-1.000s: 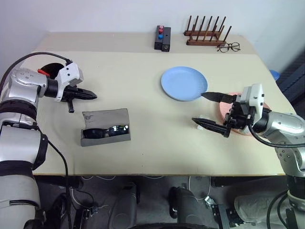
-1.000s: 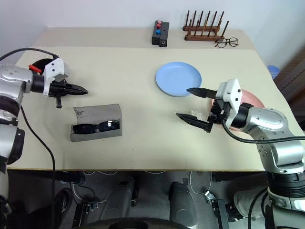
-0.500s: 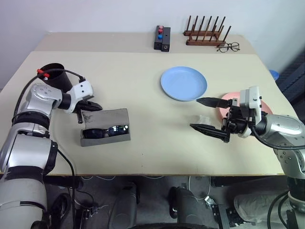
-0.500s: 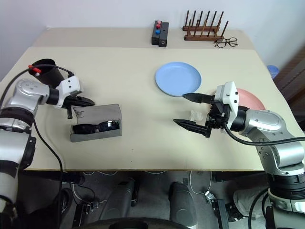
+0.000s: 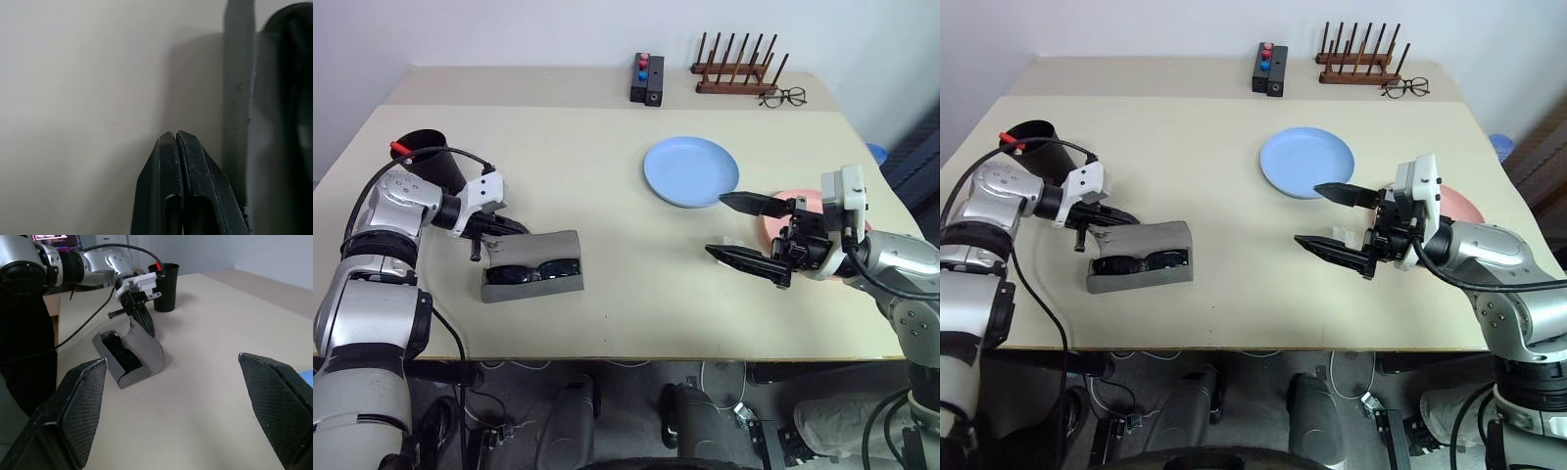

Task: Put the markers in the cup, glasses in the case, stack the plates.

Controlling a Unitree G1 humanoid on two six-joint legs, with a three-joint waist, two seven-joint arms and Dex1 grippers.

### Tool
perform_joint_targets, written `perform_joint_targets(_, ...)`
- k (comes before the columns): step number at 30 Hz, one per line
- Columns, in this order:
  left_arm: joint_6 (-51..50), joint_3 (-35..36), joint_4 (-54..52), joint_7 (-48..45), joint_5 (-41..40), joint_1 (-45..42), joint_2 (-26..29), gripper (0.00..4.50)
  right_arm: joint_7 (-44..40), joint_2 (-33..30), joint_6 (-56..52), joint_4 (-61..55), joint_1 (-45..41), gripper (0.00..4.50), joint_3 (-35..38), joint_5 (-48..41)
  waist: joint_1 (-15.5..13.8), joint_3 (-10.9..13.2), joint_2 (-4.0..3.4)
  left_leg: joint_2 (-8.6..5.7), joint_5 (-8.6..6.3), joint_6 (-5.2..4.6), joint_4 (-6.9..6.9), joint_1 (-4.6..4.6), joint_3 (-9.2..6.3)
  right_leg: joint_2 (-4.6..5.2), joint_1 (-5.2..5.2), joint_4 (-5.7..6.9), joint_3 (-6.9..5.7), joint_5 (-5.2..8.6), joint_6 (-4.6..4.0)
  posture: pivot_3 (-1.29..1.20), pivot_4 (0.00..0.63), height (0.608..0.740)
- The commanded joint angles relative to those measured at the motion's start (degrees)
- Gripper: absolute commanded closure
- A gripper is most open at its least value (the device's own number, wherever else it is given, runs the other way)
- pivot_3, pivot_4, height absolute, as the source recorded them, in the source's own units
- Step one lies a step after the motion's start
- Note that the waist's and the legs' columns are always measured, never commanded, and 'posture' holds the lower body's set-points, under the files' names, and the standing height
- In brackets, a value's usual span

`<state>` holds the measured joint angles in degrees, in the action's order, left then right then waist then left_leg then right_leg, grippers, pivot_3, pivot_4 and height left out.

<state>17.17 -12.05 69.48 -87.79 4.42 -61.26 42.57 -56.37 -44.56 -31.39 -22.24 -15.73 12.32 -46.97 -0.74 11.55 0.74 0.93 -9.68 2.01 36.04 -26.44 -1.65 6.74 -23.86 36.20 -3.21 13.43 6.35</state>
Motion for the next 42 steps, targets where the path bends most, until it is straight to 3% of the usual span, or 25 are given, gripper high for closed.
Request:
perform_joint_targets(1,-0.3,1.6,-3.4,-3.5,-1.1,1.0,1.3,4.49,0.2,-0.1,0.6,-1.6,0.1,0.09,2.6,-1.2,0.0,0.0,0.0,0.0,0.0,0.0,0.0,0.0,0.0,0.0,0.0,0.0,0.0,0.0,0.0,0.0,0.15,0.74)
perform_joint_targets(26,-11.5,-3.4,-32.0,-4.7,-14.8,15.9,8.6,4.49,-0.6,0.4,3.5,1.5,-0.8,0.09,1.9,1.3,0.1,0.0,-0.07,0.01,0.0,0.0,-0.01,0.08,-0.01,0.0,0.06,0.0,0.02,0.01,-0.04,0.0,0.15,0.74)
perform_joint_targets(42,-17.1,-4.1,-42.9,-4.7,-19.9,20.4,14.4,4.49,-0.6,0.7,4.2,1.8,-0.7,0.09,1.7,1.9,0.1,0.0,-0.07,0.02,0.0,0.0,-0.03,0.07,-0.01,0.0,0.05,-0.01,0.03,0.11,-0.21,0.0,0.15,0.74)
